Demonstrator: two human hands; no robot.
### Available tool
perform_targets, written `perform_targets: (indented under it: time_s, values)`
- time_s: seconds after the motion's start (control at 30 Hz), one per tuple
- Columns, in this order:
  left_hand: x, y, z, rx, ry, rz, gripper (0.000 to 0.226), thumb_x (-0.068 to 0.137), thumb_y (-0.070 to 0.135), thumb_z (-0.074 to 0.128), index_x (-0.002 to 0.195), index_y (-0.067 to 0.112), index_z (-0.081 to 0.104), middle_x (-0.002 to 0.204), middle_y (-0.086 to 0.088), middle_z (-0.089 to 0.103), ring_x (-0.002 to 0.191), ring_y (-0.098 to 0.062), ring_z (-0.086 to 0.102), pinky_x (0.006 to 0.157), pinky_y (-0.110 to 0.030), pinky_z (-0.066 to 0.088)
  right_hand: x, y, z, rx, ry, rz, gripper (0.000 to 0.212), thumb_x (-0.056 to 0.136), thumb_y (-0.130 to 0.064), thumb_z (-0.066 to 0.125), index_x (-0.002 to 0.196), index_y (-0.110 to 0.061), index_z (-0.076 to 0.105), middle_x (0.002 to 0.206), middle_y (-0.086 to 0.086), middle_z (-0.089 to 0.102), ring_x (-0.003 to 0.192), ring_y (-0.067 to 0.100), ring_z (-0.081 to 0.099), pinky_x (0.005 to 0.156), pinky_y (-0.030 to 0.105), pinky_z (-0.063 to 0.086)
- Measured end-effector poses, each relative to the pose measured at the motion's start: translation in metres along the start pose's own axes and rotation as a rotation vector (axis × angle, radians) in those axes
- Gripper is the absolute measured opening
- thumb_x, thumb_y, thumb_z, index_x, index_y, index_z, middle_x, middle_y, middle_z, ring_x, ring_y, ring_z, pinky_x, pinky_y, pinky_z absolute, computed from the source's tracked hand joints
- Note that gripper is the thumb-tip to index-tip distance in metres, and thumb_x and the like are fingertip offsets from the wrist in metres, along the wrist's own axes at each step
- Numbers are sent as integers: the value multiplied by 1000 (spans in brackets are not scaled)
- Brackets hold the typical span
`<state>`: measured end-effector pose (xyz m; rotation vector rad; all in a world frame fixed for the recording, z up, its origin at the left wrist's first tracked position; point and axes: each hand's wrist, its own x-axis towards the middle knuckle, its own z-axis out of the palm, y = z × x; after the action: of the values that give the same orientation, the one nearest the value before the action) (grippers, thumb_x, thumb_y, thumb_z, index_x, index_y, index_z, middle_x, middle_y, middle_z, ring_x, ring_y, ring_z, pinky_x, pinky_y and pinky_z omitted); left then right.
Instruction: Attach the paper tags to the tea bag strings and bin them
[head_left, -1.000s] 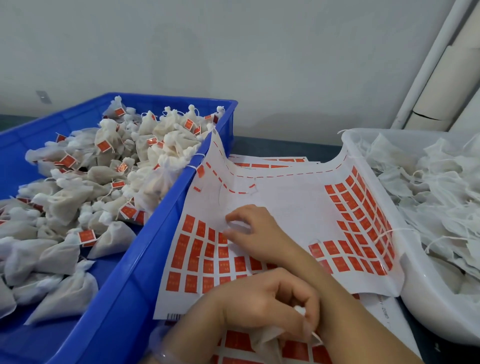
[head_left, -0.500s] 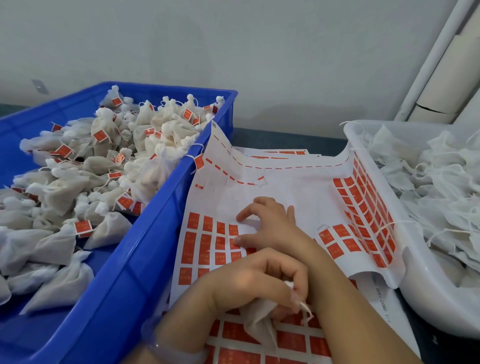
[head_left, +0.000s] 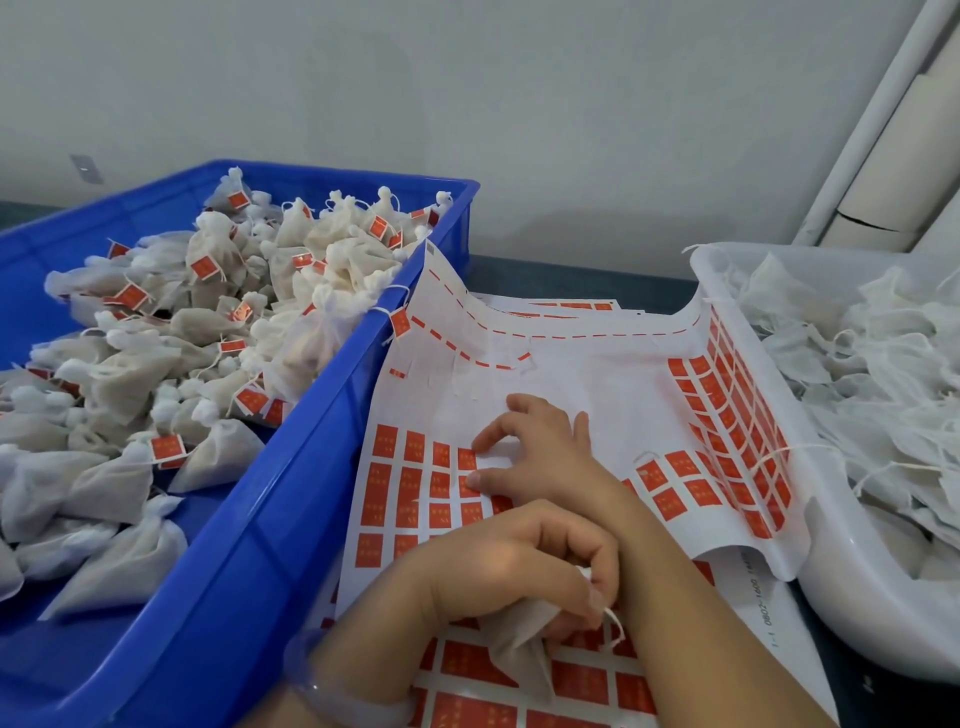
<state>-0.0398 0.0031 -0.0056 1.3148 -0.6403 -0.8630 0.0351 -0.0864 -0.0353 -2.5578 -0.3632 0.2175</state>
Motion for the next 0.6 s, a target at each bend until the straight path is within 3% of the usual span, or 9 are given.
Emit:
perform_targets:
  time_s: [0.13, 0.23, 0.33, 0.4, 0.6]
  values:
    - [0, -1, 0, 7, -1, -4, 20, 79, 1, 49, 73, 17, 60, 65, 11, 57, 58, -1, 52, 61, -14, 44, 0, 2, 0, -1, 8, -26, 33, 76, -46, 70, 99, -41, 47, 150, -7, 25, 141, 15, 11, 110, 48, -17]
    - [0, 0, 0, 8, -5, 1, 18, 79, 3, 50, 74, 17, 60, 66, 11, 57, 58, -1, 52, 61, -13, 44, 0, 2, 0, 0, -6, -18, 37, 76, -48, 69, 109, -43, 54, 151, -7, 23, 142, 16, 10, 109, 49, -17]
    - [0, 0, 0, 16, -1, -1, 19, 80, 0, 49, 75, 16, 59, 66, 13, 58, 59, 0, 53, 62, -13, 44, -2, 1, 0, 64, 10, 2, 15, 76, -47, 70, 85, -45, 58, 151, -9, 25, 142, 15, 9, 109, 48, -18]
    - [0, 0, -1, 26, -2, -7, 23, 81, -2, 47, 75, 16, 59, 66, 13, 58, 58, 0, 54, 62, -13, 44, -3, 1, 1, 104, 23, 12, 15, 78, -46, 68, 71, -45, 55, 151, -10, 26, 142, 14, 8, 109, 47, -19]
    - [0, -2, -1, 10, -16, -12, 11, 78, 12, 51, 75, 17, 60, 64, 10, 57, 55, -3, 50, 59, -17, 43, 2, -3, 12, 11, 175, 26, 6, 84, -45, 61, 83, -39, 60, 147, -9, 34, 139, 14, 18, 111, 49, -13]
